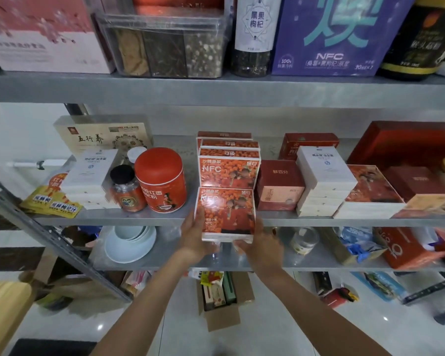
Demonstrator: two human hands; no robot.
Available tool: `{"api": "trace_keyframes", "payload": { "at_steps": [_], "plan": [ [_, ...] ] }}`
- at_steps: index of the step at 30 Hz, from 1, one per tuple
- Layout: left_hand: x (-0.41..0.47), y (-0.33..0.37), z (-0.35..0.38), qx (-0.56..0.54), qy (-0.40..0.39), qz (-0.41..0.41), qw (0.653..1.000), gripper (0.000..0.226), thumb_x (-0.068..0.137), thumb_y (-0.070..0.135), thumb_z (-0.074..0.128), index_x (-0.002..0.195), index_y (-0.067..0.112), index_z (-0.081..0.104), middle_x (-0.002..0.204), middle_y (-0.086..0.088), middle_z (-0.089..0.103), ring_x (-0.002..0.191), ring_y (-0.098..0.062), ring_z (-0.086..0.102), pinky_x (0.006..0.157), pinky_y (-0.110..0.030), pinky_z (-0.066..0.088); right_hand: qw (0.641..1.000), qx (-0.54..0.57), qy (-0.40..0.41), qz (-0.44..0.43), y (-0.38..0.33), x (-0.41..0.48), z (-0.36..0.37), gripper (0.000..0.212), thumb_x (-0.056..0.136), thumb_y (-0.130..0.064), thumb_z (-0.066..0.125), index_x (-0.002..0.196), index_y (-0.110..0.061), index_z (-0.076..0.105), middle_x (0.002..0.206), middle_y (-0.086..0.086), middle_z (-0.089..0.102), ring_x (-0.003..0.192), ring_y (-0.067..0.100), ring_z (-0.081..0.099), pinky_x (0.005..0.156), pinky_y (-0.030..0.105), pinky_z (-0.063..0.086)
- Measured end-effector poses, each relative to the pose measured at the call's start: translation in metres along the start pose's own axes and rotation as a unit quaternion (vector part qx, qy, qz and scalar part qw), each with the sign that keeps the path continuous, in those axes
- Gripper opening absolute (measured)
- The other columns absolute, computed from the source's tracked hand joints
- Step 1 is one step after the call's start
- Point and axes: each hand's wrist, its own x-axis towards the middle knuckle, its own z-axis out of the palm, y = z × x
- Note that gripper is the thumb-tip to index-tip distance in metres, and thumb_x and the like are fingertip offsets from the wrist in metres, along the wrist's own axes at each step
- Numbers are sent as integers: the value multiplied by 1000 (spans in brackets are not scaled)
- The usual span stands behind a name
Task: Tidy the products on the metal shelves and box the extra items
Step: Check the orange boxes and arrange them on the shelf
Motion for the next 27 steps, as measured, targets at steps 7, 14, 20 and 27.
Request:
{"api": "trace_keyframes", "payload": {
  "at_steps": [7, 14, 20, 27],
  "plan": [
    [13, -9, 3, 79, 27, 31, 996, 92, 97, 35, 57, 153, 18, -14, 163, -4, -13, 151, -21, -6, 121, -39, 16, 979, -181, -94, -26, -12, 24, -18, 75, 86, -55, 62, 142, -13, 34, 122, 3, 61, 113, 21, 59, 93, 34, 46],
    [19, -11, 8, 156, 43, 59, 985, 82, 102, 38, 45, 154, 10, -12, 163, -6, -16, 151, -22, -11, 123, -34, 3, 986, -136, 11, -98, -45, 56, -71, 20, 93, -15, 52, 109, -14, 65, 101, 6, 70, 93, 27, 67, 67, 30, 44],
    [18, -10, 8, 192, 49, 61, 978, 80, 102, 44, 38, 153, 10, -13, 163, -7, -14, 151, -22, -10, 123, -35, 2, 973, -102, 48, -201, -55, 115, -82, 77, 94, -19, 57, 156, -14, 12, 163, 12, 5, 150, 29, 3, 122, 46, 6],
    [15, -10, 9, 215, 54, 57, 973, 78, 103, 44, 36, 153, 10, -14, 163, -6, -14, 151, -23, -9, 123, -37, 3, 975, -138, 21, -171, -37, 141, -72, 79, 91, -22, 64, 153, -13, 15, 157, 12, 20, 145, 30, 22, 121, 45, 13]
  ]
}}
